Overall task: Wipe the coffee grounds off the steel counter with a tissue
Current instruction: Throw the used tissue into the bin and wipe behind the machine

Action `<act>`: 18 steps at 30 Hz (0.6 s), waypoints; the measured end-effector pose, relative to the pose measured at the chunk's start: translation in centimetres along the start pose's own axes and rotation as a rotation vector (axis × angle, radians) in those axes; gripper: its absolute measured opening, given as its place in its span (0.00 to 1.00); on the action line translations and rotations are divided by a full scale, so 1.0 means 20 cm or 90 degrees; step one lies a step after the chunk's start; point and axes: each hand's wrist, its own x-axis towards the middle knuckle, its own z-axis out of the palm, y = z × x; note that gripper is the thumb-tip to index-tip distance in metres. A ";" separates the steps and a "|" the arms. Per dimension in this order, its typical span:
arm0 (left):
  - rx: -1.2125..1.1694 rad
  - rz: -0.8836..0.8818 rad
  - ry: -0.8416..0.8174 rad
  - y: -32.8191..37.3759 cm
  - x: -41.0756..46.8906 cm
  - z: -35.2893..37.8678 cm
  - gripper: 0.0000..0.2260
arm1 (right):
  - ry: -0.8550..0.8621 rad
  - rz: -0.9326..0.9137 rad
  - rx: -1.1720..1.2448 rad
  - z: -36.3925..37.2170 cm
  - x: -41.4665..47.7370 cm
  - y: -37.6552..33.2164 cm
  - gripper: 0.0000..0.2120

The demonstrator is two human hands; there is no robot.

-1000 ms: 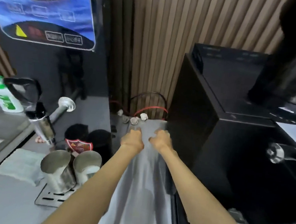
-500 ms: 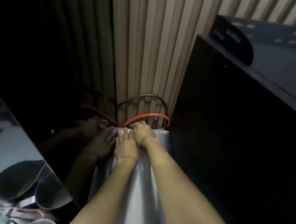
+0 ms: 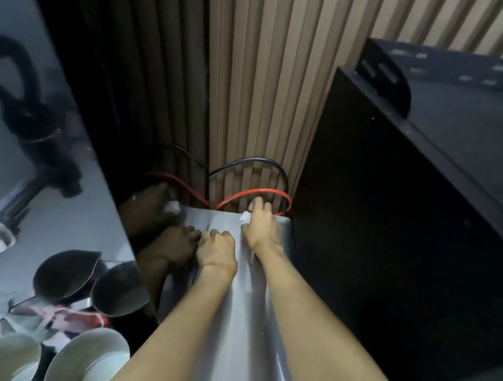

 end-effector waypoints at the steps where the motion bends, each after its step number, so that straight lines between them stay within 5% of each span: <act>1: 0.000 0.007 -0.001 0.00 -0.06 -0.03 0.17 | 0.004 0.026 0.053 -0.04 -0.06 -0.01 0.22; 8: -0.164 0.058 0.014 0.00 -0.52 -0.22 0.19 | -0.020 0.144 0.198 -0.31 -0.63 -0.04 0.18; 18: -0.160 0.178 -0.047 0.07 -1.36 -0.20 0.13 | -0.123 0.054 0.196 -0.63 -1.75 0.15 0.14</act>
